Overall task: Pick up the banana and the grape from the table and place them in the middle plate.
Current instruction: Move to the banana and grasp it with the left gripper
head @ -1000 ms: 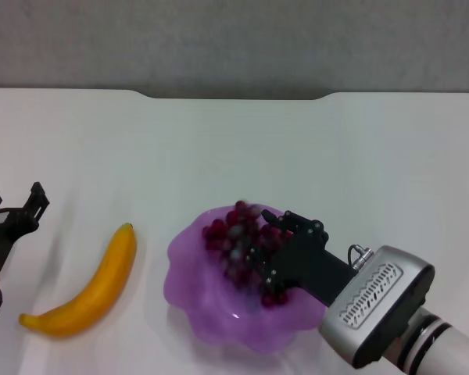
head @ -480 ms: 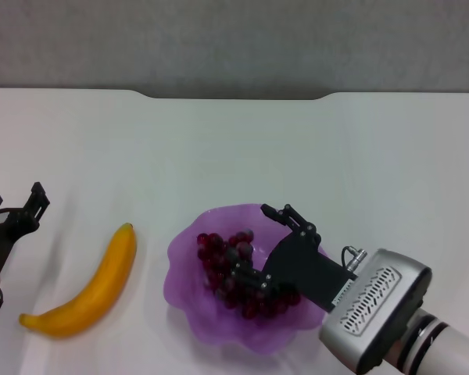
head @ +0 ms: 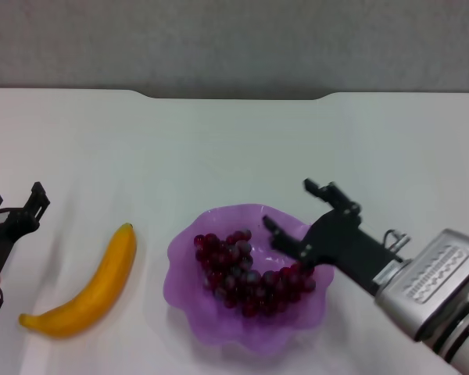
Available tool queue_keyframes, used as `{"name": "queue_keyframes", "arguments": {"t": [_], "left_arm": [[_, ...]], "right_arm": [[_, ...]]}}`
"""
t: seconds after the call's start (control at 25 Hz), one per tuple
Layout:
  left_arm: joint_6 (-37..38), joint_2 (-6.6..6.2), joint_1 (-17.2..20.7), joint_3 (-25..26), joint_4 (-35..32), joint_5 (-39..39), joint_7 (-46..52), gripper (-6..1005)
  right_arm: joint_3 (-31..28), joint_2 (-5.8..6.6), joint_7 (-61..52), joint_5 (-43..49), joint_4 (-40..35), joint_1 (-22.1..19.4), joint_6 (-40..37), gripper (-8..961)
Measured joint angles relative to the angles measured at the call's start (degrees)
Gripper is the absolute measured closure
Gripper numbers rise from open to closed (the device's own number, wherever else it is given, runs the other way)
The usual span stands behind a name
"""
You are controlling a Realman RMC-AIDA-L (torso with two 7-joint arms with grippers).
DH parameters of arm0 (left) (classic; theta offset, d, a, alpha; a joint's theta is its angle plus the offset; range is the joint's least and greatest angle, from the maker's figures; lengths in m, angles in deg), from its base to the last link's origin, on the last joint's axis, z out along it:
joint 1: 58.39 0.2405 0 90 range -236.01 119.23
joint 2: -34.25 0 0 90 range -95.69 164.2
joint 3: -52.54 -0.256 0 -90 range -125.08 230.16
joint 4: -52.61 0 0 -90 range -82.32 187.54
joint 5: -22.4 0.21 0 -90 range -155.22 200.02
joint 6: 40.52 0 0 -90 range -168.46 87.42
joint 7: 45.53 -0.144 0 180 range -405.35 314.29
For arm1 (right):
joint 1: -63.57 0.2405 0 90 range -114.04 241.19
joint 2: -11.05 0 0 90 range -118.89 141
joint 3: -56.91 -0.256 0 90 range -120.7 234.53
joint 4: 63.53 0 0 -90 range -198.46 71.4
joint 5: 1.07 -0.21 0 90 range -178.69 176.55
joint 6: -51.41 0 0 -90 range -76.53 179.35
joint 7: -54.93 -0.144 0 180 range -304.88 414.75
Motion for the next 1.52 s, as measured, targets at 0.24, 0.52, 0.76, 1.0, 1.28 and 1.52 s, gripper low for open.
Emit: {"name": "queue_keyframes", "arguments": {"t": [0.24, 0.52, 0.76, 1.0, 1.28, 1.52], "left_arm": [[0.38, 0.00, 0.48, -0.07, 0.04, 0.00, -0.11, 226], [0.51, 0.00, 0.49, -0.53, 0.22, 0.38, -0.22, 226], [0.62, 0.04, 0.46, -0.55, 0.25, 0.55, 0.08, 226], [0.77, -0.34, 1.16, -0.58, 1.86, 0.86, 0.13, 225], [2.43, -0.67, 1.97, -0.62, 5.08, 6.62, 0.16, 225], [-8.80, -7.22, 6.06, 0.26, 22.77, 11.54, 0.58, 225]], "right_arm": [[-2.85, -0.07, -0.13, -4.54, -2.38, -0.01, -0.93, 73], [-5.12, 0.01, -0.79, -12.09, -7.56, -0.22, -0.87, 73], [-5.04, -0.17, -1.25, -19.21, -9.67, -0.29, 1.12, 73], [-5.30, 0.09, -2.20, -23.94, -11.11, 1.45, 6.97, 73], [-5.22, 0.13, -2.32, -23.95, -11.86, 2.29, 9.08, 73], [-4.56, 0.11, -1.87, -23.58, -12.29, 2.31, 9.20, 73]]}}
